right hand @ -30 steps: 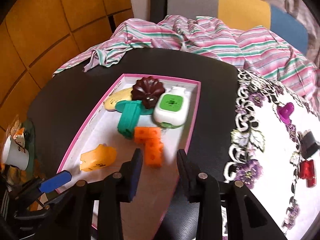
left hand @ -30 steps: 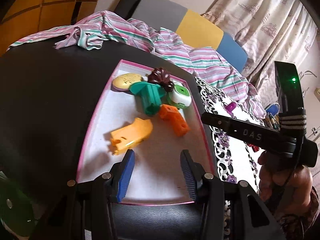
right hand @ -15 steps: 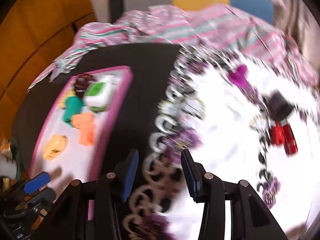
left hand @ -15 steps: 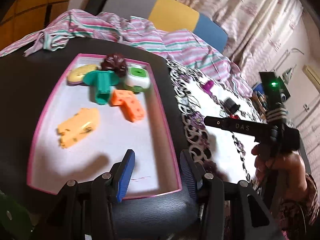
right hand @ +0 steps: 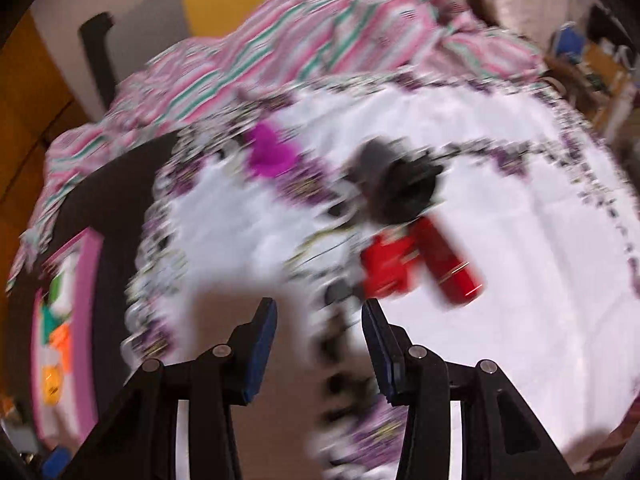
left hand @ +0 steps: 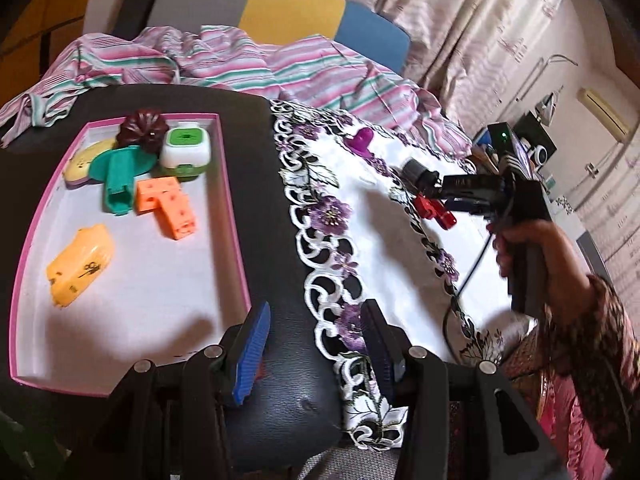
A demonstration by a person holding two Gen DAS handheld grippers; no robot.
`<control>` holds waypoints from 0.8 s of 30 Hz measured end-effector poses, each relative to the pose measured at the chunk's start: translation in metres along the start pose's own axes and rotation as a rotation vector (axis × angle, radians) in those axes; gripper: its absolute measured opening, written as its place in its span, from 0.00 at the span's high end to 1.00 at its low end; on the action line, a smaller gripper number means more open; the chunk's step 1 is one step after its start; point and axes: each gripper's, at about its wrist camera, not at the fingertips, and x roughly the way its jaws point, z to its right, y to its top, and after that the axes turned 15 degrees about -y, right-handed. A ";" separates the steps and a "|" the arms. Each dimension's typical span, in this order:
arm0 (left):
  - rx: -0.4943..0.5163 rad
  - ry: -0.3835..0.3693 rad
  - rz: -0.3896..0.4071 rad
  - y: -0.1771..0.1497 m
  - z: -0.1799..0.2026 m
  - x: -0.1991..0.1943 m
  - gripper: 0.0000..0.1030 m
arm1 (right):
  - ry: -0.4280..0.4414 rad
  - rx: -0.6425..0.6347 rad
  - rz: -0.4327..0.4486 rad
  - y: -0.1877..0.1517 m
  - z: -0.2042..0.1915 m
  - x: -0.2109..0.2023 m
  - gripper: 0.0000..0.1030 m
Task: Organize rigid objects
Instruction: 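Move the right tool to the cloth and grasp the red cylinder, then grasp the red K puzzle piece with the left tool while the right tool holds the red cylinder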
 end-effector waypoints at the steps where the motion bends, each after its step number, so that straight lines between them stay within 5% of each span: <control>1: 0.003 -0.004 -0.005 0.000 0.002 0.002 0.54 | -0.020 0.005 -0.001 0.006 0.009 0.005 0.56; 7: 0.002 -0.010 -0.024 0.000 0.007 0.011 0.54 | -0.065 -0.022 -0.067 0.024 0.044 0.048 0.57; 14: 0.015 -0.014 -0.059 0.003 0.017 0.028 0.54 | -0.021 -0.003 -0.084 0.022 0.051 0.065 0.61; 17: 0.022 -0.018 -0.071 0.007 0.023 0.038 0.54 | -0.028 -0.043 -0.065 0.021 0.047 0.062 0.74; 24: 0.062 -0.045 -0.088 0.040 0.049 0.074 0.54 | -0.057 0.088 -0.110 0.018 0.078 0.064 0.74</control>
